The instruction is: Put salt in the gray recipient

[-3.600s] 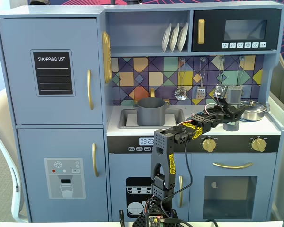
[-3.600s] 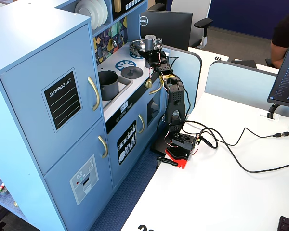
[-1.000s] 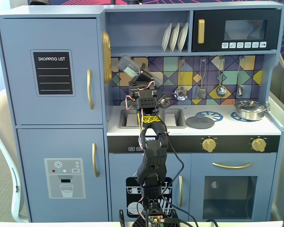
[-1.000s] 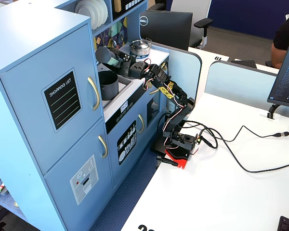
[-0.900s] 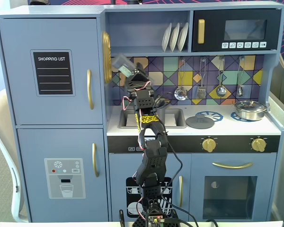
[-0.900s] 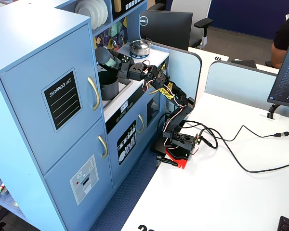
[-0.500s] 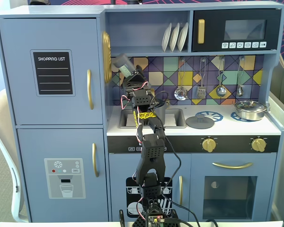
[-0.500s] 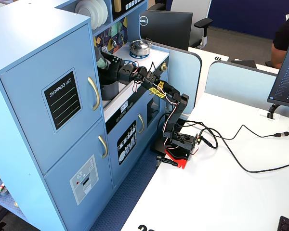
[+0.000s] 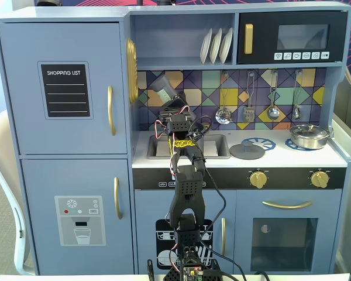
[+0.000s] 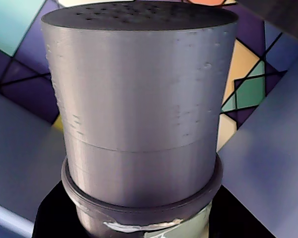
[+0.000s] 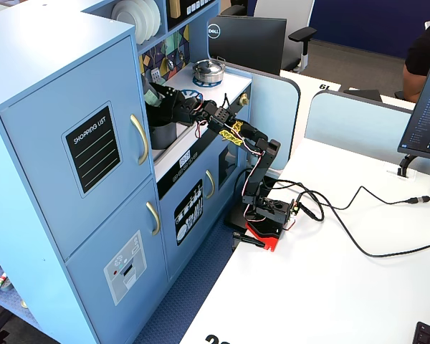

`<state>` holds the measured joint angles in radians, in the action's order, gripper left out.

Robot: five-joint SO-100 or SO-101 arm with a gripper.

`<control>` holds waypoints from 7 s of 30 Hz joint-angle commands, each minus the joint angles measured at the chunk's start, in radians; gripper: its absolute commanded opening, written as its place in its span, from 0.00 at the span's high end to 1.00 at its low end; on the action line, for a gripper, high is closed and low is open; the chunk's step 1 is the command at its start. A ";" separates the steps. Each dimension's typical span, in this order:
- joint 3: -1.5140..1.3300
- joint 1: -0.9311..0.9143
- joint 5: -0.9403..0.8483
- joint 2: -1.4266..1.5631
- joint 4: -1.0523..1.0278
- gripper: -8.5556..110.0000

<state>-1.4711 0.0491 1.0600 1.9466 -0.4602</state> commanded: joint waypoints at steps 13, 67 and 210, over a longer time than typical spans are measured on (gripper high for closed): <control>0.227 0.074 0.002 -0.035 0.066 0.93; 0.221 0.026 0.011 -0.048 0.009 0.93; -0.373 -1.022 -2.462 0.367 -0.086 0.62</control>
<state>-1.8101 -0.9741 -1.4266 2.0632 -0.4372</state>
